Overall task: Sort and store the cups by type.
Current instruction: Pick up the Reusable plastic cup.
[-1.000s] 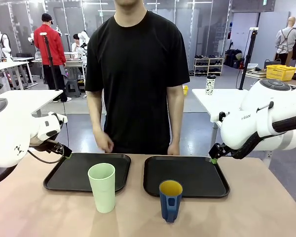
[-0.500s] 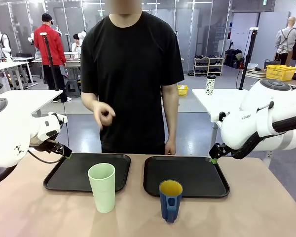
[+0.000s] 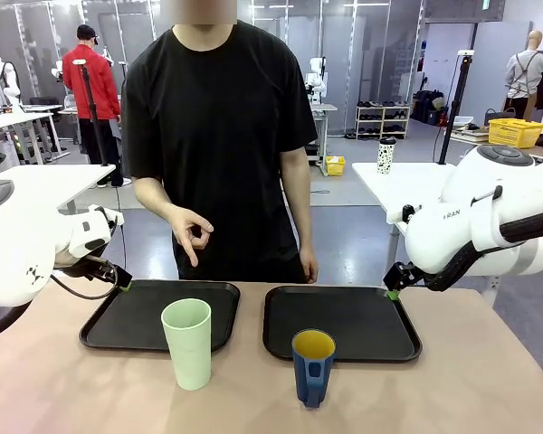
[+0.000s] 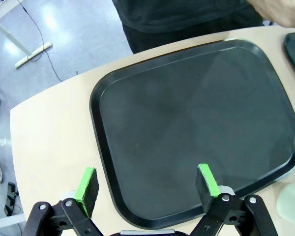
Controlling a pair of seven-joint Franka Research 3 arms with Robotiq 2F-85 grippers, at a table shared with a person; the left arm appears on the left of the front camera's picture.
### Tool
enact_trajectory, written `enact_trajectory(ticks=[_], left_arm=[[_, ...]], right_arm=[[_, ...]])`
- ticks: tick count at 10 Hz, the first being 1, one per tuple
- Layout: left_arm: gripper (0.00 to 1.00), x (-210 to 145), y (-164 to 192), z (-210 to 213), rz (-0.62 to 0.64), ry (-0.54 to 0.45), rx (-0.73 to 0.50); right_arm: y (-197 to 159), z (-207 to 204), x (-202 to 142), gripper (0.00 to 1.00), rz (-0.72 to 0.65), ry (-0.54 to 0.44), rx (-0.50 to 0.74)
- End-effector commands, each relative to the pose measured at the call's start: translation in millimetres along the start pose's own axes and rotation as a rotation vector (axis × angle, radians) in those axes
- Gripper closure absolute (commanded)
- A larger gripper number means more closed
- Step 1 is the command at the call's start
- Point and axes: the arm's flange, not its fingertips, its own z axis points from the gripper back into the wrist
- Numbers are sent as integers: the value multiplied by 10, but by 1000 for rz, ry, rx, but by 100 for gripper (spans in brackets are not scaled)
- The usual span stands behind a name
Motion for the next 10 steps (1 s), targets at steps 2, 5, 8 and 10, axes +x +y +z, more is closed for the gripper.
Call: enact_trajectory(ticks=[2, 5, 8, 10], left_arm=[[0, 2, 14, 3, 5, -1, 3], [0, 2, 14, 3, 5, -1, 3], [0, 0, 0, 0, 0, 0, 0], [0, 12, -43, 105, -145, 21, -30]], right_arm=[[-17, 1, -9, 0, -2, -4, 0], [-17, 1, -9, 0, -2, -4, 0], [-17, 1, -9, 0, -2, -4, 0], [-17, 1, -9, 0, -2, -4, 0]])
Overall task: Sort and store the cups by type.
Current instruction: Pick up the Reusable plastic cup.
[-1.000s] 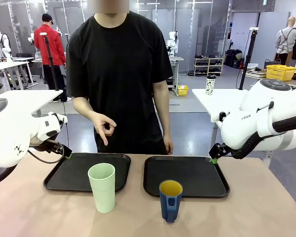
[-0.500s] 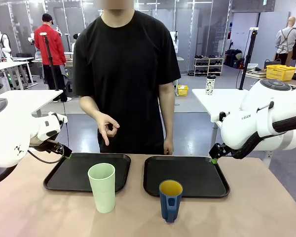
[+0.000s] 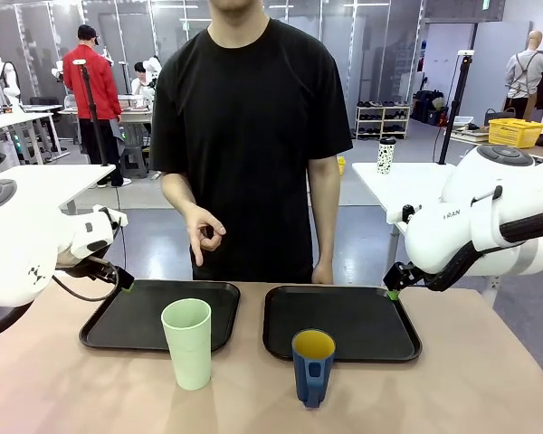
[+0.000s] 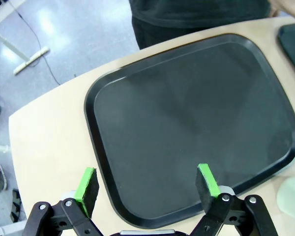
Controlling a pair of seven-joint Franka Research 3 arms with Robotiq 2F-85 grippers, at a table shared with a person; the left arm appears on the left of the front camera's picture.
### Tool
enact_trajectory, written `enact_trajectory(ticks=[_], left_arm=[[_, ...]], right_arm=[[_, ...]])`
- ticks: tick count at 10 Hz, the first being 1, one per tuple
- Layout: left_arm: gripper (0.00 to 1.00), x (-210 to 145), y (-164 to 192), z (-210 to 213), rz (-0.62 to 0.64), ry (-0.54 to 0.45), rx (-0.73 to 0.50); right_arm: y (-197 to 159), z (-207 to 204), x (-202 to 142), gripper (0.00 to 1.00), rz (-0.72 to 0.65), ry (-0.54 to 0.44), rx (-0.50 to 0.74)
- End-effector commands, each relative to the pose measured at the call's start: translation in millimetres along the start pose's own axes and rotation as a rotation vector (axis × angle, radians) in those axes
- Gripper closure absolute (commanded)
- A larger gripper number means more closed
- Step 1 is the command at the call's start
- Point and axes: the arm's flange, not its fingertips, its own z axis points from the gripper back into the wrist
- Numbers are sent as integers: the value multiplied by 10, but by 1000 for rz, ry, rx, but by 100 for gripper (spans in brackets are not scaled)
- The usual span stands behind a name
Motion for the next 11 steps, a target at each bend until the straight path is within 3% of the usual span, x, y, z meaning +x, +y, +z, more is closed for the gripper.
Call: enact_trajectory(ticks=[1, 3, 8, 9, 11], left_arm=[[0, -26, 38, 178, -203, 41, -26], [0, -100, 57, 332, -410, 113, -33], [0, -477, 68, 542, -873, 272, -255], [0, -575, 39, 545, -933, 312, -308], [0, -658, -28, 526, -999, 295, -390]], right_arm=[[-18, 1, -9, 0, -2, -4, 0], [-18, 1, -9, 0, -2, -4, 0], [-18, 1, -9, 0, -2, -4, 0], [-18, 1, -9, 0, -2, -4, 0], [-18, 1, -9, 0, -2, -4, 0]])
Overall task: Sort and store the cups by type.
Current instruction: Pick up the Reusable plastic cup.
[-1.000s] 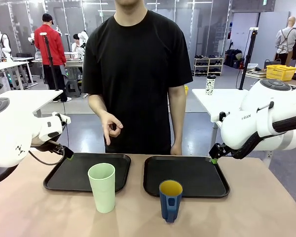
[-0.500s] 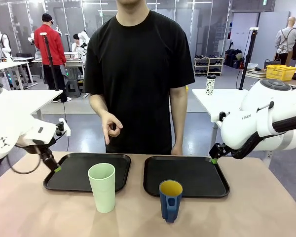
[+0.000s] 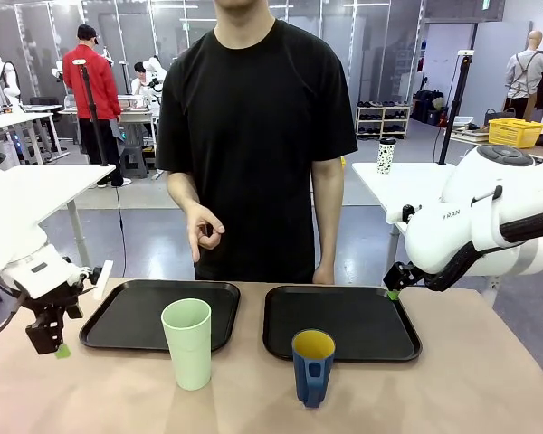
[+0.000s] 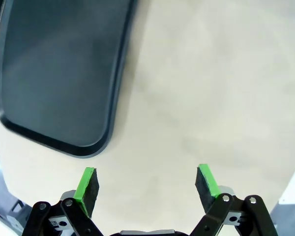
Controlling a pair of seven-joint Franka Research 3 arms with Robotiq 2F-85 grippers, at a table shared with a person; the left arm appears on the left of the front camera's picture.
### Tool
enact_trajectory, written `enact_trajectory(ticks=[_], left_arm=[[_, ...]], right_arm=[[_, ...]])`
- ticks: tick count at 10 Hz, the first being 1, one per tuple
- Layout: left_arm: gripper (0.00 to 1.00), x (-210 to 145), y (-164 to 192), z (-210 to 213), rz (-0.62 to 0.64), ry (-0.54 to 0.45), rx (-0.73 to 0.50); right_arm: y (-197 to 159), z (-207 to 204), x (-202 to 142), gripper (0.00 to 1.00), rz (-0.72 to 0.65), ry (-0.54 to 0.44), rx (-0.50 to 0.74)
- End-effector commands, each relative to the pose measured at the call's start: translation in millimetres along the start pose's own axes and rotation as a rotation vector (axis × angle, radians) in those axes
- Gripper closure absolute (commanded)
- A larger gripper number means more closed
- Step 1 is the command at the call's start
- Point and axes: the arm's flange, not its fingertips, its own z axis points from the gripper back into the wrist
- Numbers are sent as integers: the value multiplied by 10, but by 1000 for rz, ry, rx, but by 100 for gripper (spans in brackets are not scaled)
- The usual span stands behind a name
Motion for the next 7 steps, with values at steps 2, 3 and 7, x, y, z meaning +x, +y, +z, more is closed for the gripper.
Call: enact_trajectory(ticks=[2, 3, 7], left_arm=[[0, -16, -20, 11, -61, -62, -29], [0, -32, -24, 2, -55, -45, -31], [0, 16, -17, -10, -48, -26, -14]], right_arm=[[-17, 1, -9, 0, -2, -4, 1], [-17, 1, -9, 0, -2, -4, 1], [-17, 1, -9, 0, -2, -4, 1]])
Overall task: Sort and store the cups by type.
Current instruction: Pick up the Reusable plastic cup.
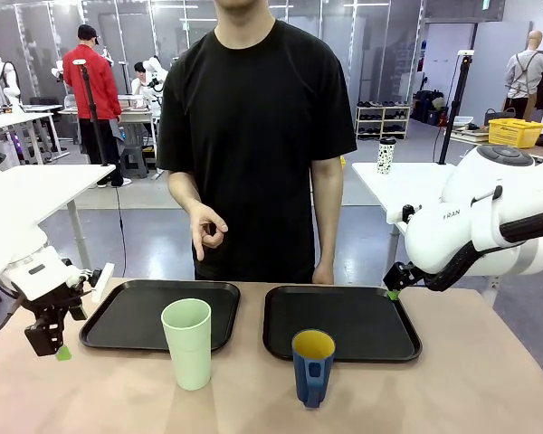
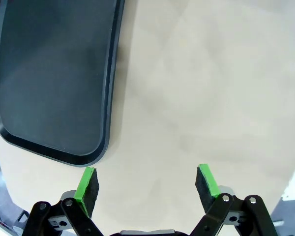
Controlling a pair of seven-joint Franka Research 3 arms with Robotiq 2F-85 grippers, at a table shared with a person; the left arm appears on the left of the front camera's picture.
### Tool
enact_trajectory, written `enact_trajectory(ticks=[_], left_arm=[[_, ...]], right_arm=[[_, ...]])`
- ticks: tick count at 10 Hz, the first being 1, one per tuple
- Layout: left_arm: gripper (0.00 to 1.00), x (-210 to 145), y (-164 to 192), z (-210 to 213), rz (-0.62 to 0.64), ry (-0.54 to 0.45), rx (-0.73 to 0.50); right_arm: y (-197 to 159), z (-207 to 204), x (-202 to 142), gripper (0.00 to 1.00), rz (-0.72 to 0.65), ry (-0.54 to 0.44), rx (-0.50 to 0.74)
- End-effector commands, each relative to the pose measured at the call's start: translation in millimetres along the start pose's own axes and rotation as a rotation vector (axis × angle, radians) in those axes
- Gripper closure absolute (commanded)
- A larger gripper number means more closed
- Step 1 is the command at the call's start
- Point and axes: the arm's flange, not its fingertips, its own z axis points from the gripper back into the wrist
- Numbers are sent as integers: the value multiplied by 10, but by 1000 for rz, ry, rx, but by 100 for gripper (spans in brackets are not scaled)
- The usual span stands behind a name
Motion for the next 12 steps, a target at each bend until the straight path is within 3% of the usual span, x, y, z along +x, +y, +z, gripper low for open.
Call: enact_trajectory(ticks=[1, 2, 5, 9, 10, 12], left_arm=[[0, -5, 0, -5, 5, -3, -2], [0, 0, 0, 0, 0, 0, 0], [0, -27, -173, -171, -70, -186, -34], [0, -203, -319, -398, 30, -567, -2], [0, -238, -334, -442, 57, -710, 0], [0, -270, -368, -578, 85, -858, 3]], right_arm=[[-17, 1, -9, 0, -2, -4, 0], [-17, 1, -9, 0, -2, -4, 0], [-17, 1, -9, 0, -2, -4, 0], [-17, 1, -9, 0, -2, -4, 0], [-17, 1, -9, 0, -2, -4, 0], [-17, 1, -9, 0, -2, -4, 0]])
